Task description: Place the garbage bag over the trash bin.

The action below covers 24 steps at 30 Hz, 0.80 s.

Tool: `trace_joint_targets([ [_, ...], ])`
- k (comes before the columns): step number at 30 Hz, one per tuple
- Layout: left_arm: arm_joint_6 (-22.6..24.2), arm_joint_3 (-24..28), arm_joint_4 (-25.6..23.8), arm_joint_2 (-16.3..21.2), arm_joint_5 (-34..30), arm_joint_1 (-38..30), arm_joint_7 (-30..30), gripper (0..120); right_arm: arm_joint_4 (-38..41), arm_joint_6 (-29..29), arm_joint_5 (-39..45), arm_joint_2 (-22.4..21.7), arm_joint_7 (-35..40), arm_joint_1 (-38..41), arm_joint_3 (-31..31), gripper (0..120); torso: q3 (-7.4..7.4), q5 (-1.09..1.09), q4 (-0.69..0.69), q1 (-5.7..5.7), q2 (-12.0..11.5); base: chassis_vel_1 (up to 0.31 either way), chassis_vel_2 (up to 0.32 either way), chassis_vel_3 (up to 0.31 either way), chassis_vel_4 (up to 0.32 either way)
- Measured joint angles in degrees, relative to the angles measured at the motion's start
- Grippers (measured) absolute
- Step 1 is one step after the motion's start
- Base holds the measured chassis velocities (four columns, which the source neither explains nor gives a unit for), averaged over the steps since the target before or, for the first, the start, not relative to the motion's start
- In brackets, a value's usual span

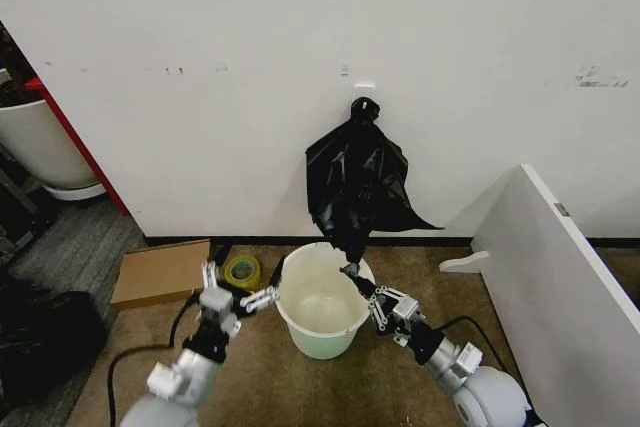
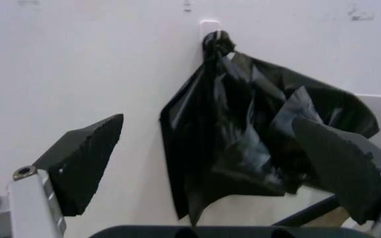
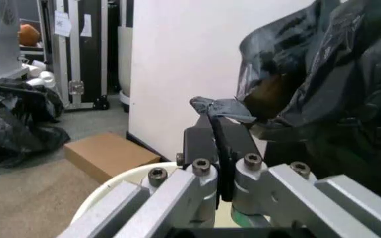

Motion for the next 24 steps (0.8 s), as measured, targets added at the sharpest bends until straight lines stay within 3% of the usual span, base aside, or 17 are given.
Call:
trace_joint_targets([
  [5,2.53,9.35,4.24,2.77,-3.50,-10.59,0.02,100,-0.04,0.03,-0.65,0.99,-0.04,-0.51,0.44,0,0.00,0.00,-0.02,0.00,0.00,0.000,0.000,0.000,0.000],
  [10,3.99,15.14,8.13,2.57,-6.02,-19.89,-0.97,99,-0.16,0.17,-0.90,2.10,-0.10,-0.65,0.89,0,0.00,0.01,-0.02,0.00,0.00,0.000,0.000,0.000,0.000],
  [18,6.83,22.20,10.90,2.34,-8.65,-32.01,-2.11,99,-0.87,0.92,-1.63,2.25,-0.27,-0.63,1.51,0,0.00,0.01,-0.02,0.00,0.00,0.000,0.000,0.000,0.000],
  [24,7.69,24.19,12.77,2.30,-9.88,-34.73,-2.80,97,-0.98,0.97,-1.89,2.26,-0.24,-0.20,1.51,0,-0.01,0.00,-0.01,0.00,0.00,0.000,0.000,0.000,0.000],
])
